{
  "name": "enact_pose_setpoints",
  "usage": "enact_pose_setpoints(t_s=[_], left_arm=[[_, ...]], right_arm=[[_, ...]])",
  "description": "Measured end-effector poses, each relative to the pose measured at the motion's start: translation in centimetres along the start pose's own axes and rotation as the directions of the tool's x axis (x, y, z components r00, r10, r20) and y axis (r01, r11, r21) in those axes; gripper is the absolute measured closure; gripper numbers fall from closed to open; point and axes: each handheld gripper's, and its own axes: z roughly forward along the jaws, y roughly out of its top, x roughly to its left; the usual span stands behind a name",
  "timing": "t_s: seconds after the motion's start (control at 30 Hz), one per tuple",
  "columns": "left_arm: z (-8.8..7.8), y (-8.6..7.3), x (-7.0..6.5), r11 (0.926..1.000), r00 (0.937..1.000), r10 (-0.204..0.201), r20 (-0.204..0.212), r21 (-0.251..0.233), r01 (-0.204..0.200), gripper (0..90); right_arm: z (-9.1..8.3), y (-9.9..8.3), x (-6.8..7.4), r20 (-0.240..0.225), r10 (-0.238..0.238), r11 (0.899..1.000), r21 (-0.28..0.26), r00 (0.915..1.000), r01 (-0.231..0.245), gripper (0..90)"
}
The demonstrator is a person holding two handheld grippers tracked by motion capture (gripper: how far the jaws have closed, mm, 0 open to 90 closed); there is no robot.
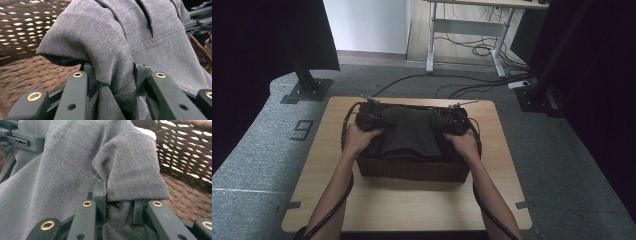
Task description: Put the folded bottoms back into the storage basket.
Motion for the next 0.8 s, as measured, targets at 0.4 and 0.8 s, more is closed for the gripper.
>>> enact_pose_setpoints(t_s=[0.4,0.8], left_arm=[[3.3,-0.3,0.5,0.9964,0.9977,-0.012,-0.066,0.083,0.018,64.1],[3.2,-0.2,-0.2,0.9951,0.9312,0.083,-0.355,0.081,-0.058,29.7]], right_arm=[[0.5,-0.5,-1.4,0.082,-0.003,0.999,0.054,0.9966,-0.001,70.7],[1.6,-0.1,-1.4,0.224,-0.031,0.999,-0.007,0.9742,0.033,27.6]])
